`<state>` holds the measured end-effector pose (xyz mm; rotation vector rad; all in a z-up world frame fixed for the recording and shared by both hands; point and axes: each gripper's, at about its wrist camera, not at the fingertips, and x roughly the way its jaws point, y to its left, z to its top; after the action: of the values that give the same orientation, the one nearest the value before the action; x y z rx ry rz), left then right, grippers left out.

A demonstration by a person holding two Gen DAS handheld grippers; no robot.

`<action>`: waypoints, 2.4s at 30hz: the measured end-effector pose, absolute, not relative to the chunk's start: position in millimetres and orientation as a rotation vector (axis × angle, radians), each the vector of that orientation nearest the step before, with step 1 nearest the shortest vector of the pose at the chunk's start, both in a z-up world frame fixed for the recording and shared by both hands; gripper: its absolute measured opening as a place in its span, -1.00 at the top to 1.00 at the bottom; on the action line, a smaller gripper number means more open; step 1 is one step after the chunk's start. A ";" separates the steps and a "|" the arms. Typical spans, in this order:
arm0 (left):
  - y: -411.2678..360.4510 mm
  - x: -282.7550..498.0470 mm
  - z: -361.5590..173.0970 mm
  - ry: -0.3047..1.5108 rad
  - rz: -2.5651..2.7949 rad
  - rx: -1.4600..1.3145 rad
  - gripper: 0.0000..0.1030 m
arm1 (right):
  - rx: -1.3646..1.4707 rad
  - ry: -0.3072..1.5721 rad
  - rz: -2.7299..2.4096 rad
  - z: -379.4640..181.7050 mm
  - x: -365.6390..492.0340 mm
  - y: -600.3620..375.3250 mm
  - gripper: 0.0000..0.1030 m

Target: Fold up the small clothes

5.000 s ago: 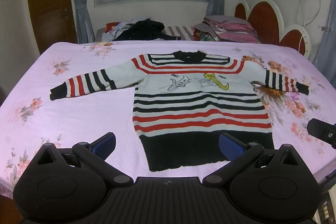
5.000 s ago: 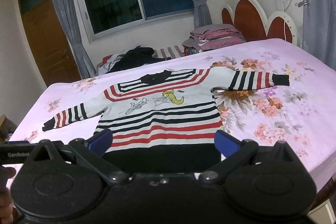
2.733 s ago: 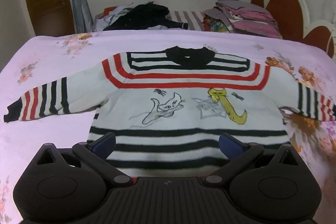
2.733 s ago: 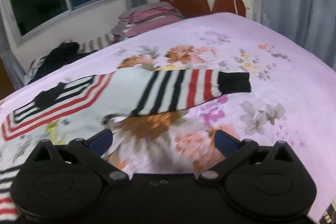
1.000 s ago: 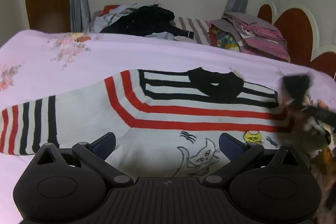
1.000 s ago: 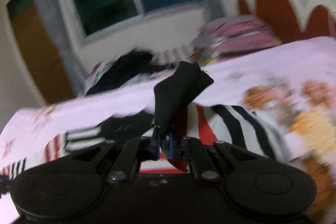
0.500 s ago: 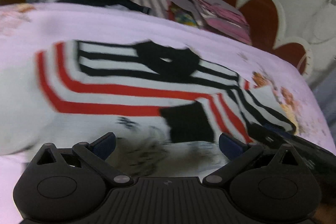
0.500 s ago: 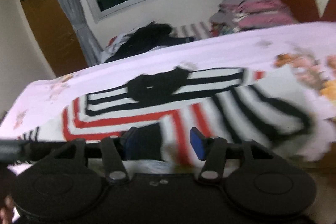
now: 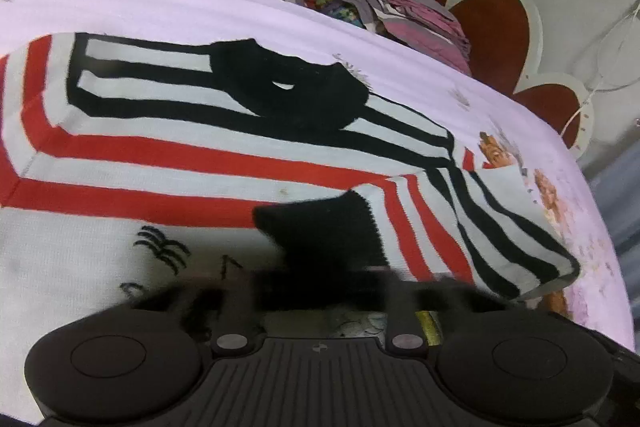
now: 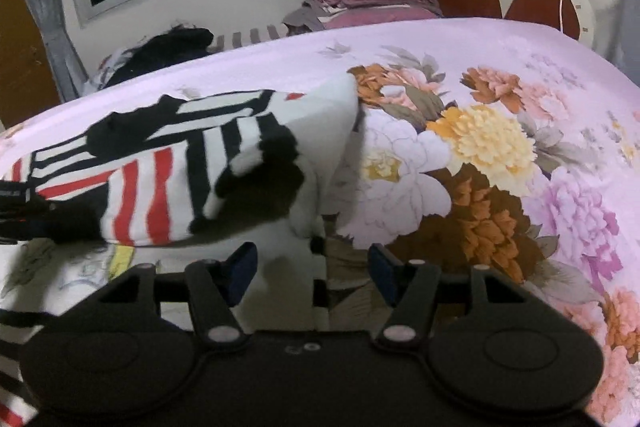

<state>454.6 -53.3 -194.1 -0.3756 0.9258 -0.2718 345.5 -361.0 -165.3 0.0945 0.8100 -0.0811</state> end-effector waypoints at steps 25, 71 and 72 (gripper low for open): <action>50.6 437.8 -192.2 0.809 -0.060 -0.399 0.97 | 0.151 0.838 -0.085 -180.9 370.4 -365.9 0.62; 13.2 447.2 -193.8 0.842 -0.062 -0.344 0.96 | 0.136 0.743 -0.040 -155.0 491.1 -377.1 0.29; 13.4 444.7 -192.0 0.842 -0.064 -0.343 0.96 | 0.140 0.740 -0.006 -150.1 482.3 -371.5 0.29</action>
<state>444.7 13.4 -192.0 -0.3432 0.8424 -0.0639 482.3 -371.5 -150.1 0.1398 0.7404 -0.0063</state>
